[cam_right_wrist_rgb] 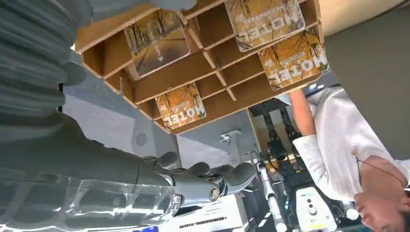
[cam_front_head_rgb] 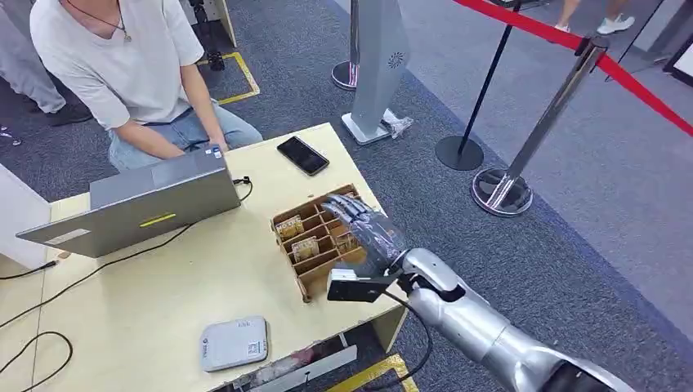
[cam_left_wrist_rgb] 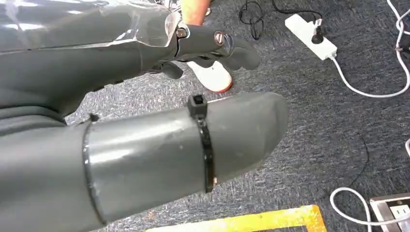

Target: Pass the card to the sensor for recognition and then transmit it.

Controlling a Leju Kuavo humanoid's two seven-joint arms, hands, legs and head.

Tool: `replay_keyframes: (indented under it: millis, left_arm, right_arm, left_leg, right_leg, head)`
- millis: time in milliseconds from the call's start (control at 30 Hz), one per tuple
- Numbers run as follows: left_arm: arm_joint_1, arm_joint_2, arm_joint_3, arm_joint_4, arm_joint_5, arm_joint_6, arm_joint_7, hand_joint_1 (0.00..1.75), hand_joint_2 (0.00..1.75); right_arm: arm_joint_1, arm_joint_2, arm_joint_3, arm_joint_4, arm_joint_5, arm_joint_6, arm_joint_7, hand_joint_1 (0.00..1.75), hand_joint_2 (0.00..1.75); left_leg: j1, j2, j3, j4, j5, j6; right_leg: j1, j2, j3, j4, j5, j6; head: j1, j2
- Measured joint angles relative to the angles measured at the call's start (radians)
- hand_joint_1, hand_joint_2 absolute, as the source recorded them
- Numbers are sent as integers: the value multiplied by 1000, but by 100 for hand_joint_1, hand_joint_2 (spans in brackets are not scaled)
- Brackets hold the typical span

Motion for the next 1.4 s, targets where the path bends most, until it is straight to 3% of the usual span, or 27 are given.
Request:
replay_keyframes:
  millis: [200,633,1400]
  left_arm:
    - [0,0,0,0,-4,0,0,0,0]
    - [0,2,1,0,-15,0,6,0,0]
    - [-1,8,2,0,-44,-3,16,0,0]
  right_arm:
    - [-6,0,0,0,30,-4,13,40,175]
    - [-13,-32,1,0,102,15,52,38,175]
    - [-32,-189,28,-17,149,110,79,56,175]
  left_leg:
    - [0,0,0,0,0,0]
    - [0,0,0,0,0,0]
    - [0,0,0,0,0,0]
  right_leg:
    - [0,0,0,0,0,0]
    - [0,0,0,0,0,0]
    - [0,0,0,0,0,0]
  head:
    - [0,0]
    - [0,0]
    - [0,0]
